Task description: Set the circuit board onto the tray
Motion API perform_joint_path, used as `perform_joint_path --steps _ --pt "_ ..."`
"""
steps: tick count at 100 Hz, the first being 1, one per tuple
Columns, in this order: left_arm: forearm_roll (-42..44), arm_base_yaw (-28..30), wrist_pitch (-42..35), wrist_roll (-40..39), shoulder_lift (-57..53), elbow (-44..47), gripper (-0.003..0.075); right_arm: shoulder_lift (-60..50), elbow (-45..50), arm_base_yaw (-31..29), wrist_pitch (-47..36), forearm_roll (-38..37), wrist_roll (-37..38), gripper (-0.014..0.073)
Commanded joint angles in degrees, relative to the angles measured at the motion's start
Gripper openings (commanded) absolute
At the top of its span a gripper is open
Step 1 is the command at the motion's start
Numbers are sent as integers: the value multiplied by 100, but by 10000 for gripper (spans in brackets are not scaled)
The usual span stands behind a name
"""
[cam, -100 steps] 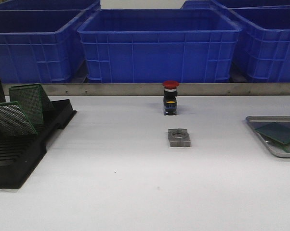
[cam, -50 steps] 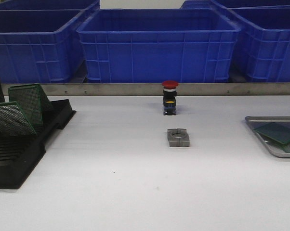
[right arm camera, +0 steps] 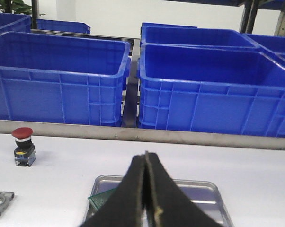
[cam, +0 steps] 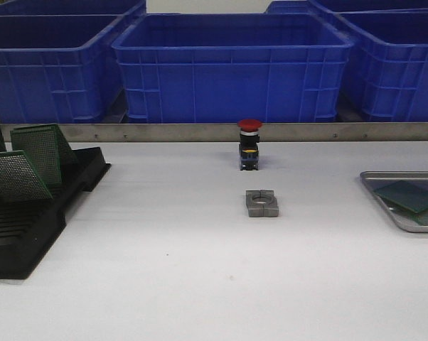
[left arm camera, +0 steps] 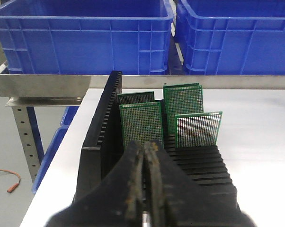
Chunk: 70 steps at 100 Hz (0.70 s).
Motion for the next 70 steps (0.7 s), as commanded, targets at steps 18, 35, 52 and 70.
perform_joint_path --steps 18,35,52,70 --pt "-2 21 -467 -32 -169 282 -20 -1100 670 -67 160 -182 383 -61" --pt "-2 21 -476 -32 -169 282 -20 -1037 676 -56 160 -169 298 -61" --pt "-2 21 -476 -32 -169 282 -20 -1042 676 -56 160 81 89 -61" --pt "-2 21 -476 -32 -169 282 -20 -1042 676 -56 160 508 -345 -61"
